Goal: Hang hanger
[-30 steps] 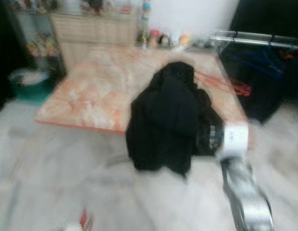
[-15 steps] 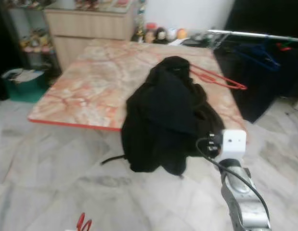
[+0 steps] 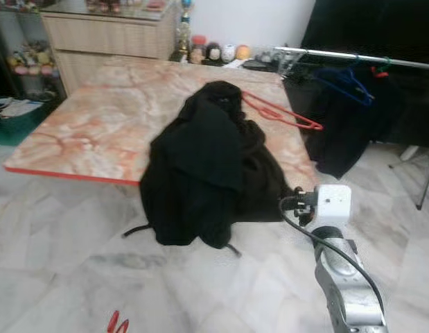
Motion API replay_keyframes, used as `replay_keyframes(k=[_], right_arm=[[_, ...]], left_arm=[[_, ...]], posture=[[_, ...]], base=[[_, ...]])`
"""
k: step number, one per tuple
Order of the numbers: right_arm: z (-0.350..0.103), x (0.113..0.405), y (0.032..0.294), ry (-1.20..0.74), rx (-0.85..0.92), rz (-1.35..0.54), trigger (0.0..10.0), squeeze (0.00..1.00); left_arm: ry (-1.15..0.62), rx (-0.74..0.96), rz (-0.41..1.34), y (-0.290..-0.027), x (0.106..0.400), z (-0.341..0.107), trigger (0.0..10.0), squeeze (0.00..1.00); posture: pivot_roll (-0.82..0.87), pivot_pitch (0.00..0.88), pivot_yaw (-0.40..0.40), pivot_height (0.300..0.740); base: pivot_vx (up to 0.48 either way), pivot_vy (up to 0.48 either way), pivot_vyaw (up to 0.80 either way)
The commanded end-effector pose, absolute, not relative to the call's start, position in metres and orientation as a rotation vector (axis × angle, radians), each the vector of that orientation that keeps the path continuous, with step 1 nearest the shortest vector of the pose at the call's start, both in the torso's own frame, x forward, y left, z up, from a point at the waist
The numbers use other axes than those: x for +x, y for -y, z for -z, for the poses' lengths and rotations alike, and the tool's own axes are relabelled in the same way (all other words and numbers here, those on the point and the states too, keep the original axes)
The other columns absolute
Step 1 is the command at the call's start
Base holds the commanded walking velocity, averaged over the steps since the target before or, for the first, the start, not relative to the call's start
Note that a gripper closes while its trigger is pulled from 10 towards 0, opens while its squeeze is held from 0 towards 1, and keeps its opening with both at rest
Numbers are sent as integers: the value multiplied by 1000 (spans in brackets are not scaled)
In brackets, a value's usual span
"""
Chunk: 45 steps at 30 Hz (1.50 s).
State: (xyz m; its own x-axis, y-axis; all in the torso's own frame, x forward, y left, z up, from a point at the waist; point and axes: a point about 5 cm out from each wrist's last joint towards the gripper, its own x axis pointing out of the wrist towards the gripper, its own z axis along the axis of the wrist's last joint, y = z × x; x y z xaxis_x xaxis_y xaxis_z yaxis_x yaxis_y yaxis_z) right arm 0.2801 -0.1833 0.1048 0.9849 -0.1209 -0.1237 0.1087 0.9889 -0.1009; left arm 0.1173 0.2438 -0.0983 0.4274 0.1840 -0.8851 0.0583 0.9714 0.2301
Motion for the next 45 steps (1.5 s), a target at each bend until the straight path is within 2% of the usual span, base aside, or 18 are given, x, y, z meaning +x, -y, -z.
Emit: replay_keyframes(k=[1, 45], right_arm=[[-104, 281, 191, -133, -102, 144, 10000, 0], [-100, 281, 197, -137, -122, 172, 10000, 0]], left_arm=[[-1133, 232, -43, -235, 117, 100, 10000, 0], [-1128, 238, -36, -234, 118, 100, 10000, 0]], posture=[[-27, 0, -90, 740], [-28, 0, -88, 740]], base=[[0, -360, 0], [0, -373, 0]])
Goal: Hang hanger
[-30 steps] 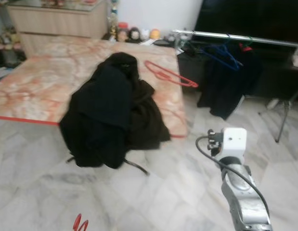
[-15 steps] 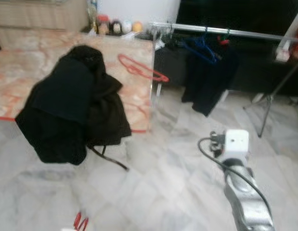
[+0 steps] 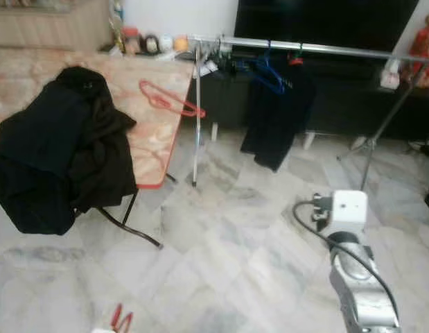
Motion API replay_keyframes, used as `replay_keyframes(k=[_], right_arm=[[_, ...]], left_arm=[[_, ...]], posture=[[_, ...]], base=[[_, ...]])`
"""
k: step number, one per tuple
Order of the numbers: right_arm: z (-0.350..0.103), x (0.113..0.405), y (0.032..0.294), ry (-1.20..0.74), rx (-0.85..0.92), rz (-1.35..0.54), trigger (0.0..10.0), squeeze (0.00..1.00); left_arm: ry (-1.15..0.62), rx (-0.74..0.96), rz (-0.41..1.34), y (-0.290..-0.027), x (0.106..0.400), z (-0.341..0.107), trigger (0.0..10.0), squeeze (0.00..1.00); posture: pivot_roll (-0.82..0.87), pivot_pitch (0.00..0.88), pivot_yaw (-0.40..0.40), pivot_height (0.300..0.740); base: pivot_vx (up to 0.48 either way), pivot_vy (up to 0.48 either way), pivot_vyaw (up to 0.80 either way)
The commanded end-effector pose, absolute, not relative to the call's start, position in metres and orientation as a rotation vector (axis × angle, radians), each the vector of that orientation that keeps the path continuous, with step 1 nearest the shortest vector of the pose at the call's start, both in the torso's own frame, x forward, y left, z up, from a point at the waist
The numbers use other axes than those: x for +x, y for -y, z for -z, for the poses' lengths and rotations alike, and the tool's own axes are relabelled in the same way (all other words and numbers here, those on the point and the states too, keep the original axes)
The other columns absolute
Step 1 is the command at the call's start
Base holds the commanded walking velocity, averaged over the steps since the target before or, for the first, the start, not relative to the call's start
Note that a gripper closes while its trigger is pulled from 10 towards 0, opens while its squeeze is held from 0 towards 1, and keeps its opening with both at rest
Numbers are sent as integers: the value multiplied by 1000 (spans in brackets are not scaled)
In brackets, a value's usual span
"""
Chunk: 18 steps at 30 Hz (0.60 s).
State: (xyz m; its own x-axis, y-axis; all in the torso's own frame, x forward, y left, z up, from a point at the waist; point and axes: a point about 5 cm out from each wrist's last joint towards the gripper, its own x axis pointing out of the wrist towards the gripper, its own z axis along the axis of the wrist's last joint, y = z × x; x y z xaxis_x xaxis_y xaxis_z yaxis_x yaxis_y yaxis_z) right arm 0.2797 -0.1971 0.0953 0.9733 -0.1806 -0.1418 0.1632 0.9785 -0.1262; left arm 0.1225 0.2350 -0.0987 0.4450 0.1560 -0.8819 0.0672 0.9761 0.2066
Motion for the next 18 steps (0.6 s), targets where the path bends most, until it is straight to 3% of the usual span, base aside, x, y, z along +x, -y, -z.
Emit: replay_keyframes(k=[1, 5, 8, 14, 18], right_arm=[[-100, 281, 197, -137, -122, 172, 10000, 0], [-100, 282, 197, -134, -123, 170, 10000, 0], [-100, 282, 197, -133, -123, 170, 10000, 0], [-99, 284, 198, -135, -128, 169, 10000, 0], [-98, 284, 200, -140, -133, 165, 10000, 0]], left_arm=[[-1128, 238, -35, -234, 118, 100, 10000, 0], [-1119, 261, -24, -235, 119, 100, 10000, 0], [-1108, 252, -22, -235, 122, 98, 10000, 0], [-1033, 285, -9, -238, 147, 89, 10000, 0], [-917, 339, -18, -240, 179, 74, 10000, 0]], posture=[[-28, 0, -88, 740], [-27, 0, -88, 740], [-27, 0, -88, 740], [-33, 0, -87, 740], [-39, 0, -84, 740]], base=[[0, -379, 0], [0, -369, 0], [0, 0, 0], [0, 0, 0], [0, 0, 0]])
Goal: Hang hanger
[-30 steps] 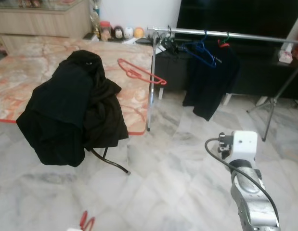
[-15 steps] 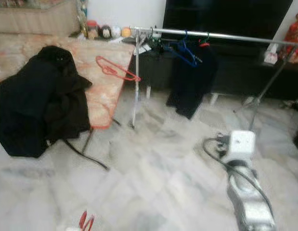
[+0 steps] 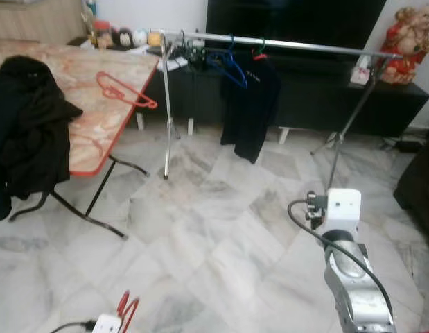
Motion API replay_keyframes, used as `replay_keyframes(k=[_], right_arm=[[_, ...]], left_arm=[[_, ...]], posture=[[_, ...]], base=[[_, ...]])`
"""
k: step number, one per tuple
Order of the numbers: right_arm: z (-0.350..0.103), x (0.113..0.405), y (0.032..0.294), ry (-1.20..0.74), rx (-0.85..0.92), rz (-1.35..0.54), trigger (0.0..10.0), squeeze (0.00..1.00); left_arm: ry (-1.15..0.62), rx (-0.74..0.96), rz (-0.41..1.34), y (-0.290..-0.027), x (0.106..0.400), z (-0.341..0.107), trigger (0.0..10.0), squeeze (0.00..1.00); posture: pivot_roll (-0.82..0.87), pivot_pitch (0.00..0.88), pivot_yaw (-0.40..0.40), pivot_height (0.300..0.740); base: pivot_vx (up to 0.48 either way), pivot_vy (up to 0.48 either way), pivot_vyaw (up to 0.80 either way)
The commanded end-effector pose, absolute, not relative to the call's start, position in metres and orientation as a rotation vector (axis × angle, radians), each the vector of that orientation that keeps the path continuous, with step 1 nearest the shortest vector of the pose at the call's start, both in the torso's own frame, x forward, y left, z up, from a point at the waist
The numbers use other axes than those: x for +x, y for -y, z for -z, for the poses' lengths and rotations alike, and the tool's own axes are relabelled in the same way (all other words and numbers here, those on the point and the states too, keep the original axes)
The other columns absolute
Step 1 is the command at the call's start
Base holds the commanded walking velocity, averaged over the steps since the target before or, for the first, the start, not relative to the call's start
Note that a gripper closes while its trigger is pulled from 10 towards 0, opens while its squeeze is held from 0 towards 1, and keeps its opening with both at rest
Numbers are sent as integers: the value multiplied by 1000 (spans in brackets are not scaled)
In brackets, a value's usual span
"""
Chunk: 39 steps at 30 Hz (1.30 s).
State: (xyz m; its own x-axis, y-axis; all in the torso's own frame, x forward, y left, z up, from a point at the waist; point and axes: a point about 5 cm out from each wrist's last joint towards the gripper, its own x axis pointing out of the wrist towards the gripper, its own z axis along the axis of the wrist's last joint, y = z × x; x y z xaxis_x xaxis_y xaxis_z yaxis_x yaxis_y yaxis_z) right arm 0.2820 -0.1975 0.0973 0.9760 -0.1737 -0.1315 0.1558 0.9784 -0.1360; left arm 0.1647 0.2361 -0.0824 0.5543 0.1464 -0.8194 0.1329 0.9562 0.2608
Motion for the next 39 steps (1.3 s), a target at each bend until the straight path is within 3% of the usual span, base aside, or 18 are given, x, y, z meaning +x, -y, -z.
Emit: replay_keyframes(k=[1, 6, 8, 13, 16, 17, 19, 22, 29, 38, 39], right_arm=[[-97, 284, 200, -146, -137, 161, 10000, 0], [-90, 287, 204, -178, -162, 159, 10000, 0], [-89, 287, 205, -180, -164, 160, 10000, 0], [-71, 283, 209, -294, -185, 167, 10000, 0], [-40, 272, 193, -500, -185, -61, 10000, 0], [-40, 272, 193, -500, -185, -61, 10000, 0], [-37, 266, 178, -522, -272, -285, 10000, 0], [-42, 267, 176, -493, -309, -362, 10000, 0], [-69, 277, 185, -447, -415, -631, 10000, 0], [-71, 277, 186, -449, -420, -668, 10000, 0], [-79, 271, 187, -457, -463, -878, 10000, 0]], left_arm=[[-889, 347, -21, -240, 184, 71, 10000, 0], [-625, 429, -59, -245, 236, 33, 10000, 0], [-589, 441, -63, -244, 242, 28, 10000, 0], [-348, 441, -8, -225, 286, -13, 10000, 0], [-261, 422, 136, -205, 303, -34, 10000, 0], [-261, 422, 136, -205, 303, -34, 10000, 0], [-273, 428, 259, -196, 307, -41, 10000, 0], [-275, 435, 334, -192, 308, -45, 10000, 0], [-331, 465, 644, -182, 301, -63, 10000, 0], [-357, 458, 671, -181, 298, -68, 10000, 0], [-438, 493, 834, -178, 292, -72, 10000, 0]], posture=[[-39, 0, -84, 740], [-29, 0, -90, 740], [-29, 0, -90, 740], [-41, 0, -83, 740], [-44, 0, -81, 740], [-44, 0, -81, 740], [-47, 0, -78, 740], [-48, 0, -81, 740], [-52, 0, -79, 740], [-52, 0, -79, 740], [-51, 0, -78, 740]], base=[[0, 0, 0], [0, 0, 0], [0, 0, 0], [0, 0, 0], [0, 0, 0], [0, 0, 0], [0, 0, 0], [0, 0, 0], [0, 0, 0], [0, 0, 0], [0, 0, 0]])
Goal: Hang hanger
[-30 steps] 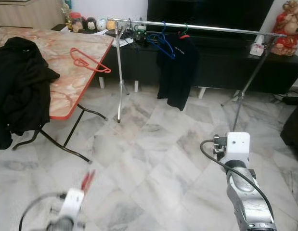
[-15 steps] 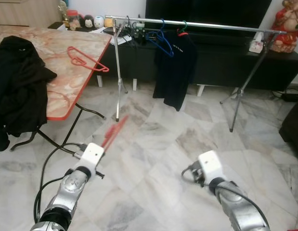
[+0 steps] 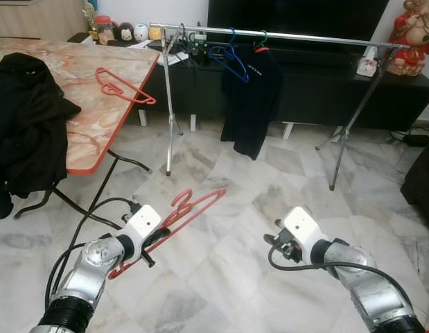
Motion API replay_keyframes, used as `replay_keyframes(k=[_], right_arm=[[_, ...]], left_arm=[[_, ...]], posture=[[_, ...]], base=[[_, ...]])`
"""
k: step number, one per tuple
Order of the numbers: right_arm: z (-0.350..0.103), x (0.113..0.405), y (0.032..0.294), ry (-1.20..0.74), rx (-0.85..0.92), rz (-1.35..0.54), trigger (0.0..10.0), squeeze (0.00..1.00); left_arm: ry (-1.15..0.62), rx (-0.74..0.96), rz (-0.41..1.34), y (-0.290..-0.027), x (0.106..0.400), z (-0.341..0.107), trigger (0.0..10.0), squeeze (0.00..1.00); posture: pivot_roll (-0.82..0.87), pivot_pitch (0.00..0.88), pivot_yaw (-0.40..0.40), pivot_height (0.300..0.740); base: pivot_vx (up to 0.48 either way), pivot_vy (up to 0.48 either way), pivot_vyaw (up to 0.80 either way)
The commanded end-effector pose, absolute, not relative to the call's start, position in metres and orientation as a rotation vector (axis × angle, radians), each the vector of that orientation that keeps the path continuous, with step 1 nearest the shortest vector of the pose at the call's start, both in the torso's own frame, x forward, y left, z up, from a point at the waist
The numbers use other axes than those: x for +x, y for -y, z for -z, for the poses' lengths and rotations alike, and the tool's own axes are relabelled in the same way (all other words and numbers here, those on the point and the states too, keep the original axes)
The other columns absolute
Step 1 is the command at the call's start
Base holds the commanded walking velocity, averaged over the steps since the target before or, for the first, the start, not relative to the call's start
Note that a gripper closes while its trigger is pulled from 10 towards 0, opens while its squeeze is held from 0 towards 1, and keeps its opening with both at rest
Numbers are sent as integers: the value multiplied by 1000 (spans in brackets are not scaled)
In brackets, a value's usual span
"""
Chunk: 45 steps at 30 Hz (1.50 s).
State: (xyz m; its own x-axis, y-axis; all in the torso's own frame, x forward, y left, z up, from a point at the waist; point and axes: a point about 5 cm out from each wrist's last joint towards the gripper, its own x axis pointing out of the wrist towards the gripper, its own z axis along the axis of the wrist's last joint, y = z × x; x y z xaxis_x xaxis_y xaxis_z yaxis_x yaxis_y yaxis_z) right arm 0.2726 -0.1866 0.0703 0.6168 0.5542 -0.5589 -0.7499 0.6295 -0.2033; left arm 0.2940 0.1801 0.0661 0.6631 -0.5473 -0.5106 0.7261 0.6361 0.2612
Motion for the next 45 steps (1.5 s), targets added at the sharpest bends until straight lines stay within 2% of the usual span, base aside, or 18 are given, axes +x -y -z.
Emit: replay_keyframes(k=[1, 3, 9, 18, 27, 37, 38, 39, 40, 41, 42, 43, 45], right_arm=[[-86, 264, 187, -471, -493, -1049, 10000, 0], [-93, 254, 186, -497, -507, -1249, 10000, 0], [-98, 249, 175, -493, -473, -1384, 10000, 0], [-95, 242, 172, -530, -453, -1524, 10000, 0], [-83, 258, 165, -477, -538, -1454, 10000, 0], [-83, 265, 157, -408, -521, -1465, 10000, 0], [-82, 262, 156, -408, -497, -1492, 10000, 725], [-82, 262, 156, -408, -497, -1492, 10000, 725], [-83, 261, 154, -390, -494, -1508, 10000, 988], [-82, 261, 152, -372, -501, -1513, 10000, 906], [-81, 260, 151, -373, -501, -1524, 10000, 278], [-79, 259, 150, -377, -502, -1536, 10000, 0], [-76, 259, 149, -385, -507, -1540, 10000, 0]], left_arm=[[-504, 516, 959, -175, 287, -74, 10000, 0], [-575, 540, 1090, -173, 281, -77, 10000, 0], [-572, 571, 1182, -166, 279, -84, 10000, 0], [-581, 598, 1250, -164, 274, -92, 10000, 0], [-540, 620, 1367, -155, 268, -107, 10000, 0], [-530, 626, 1419, -147, 262, -109, 10000, 0], [-528, 627, 1422, -145, 262, -110, 10000, 0], [-528, 627, 1422, -145, 262, -110, 10000, 0], [-527, 626, 1424, -144, 262, -110, 10000, 0], [-523, 625, 1428, -143, 262, -111, 10000, 0], [-522, 625, 1429, -142, 262, -111, 10000, 0], [-520, 624, 1431, -142, 262, -111, 10000, 0], [-516, 624, 1432, -140, 262, -112, 10000, 0]], posture=[[-52, 0, -78, 740], [-53, 0, -78, 740], [-45, 0, -81, 740], [-46, 0, -85, 740], [-36, 0, -90, 740], [-34, 0, -91, 740], [-29, 0, -94, 740], [-29, 0, -94, 740], [-29, 0, -94, 740], [-29, 0, -94, 740], [-30, 0, -93, 740], [-30, 0, -93, 740], [-27, 0, -94, 740]], base=[[0, 0, 0], [0, 0, 0], [0, 0, 0], [0, 0, 0], [0, 0, 0], [0, 0, 0], [0, 0, 0], [0, 0, 0], [0, 0, 0], [0, 0, 0], [0, 0, 0], [0, 0, 0], [0, 0, 0]])
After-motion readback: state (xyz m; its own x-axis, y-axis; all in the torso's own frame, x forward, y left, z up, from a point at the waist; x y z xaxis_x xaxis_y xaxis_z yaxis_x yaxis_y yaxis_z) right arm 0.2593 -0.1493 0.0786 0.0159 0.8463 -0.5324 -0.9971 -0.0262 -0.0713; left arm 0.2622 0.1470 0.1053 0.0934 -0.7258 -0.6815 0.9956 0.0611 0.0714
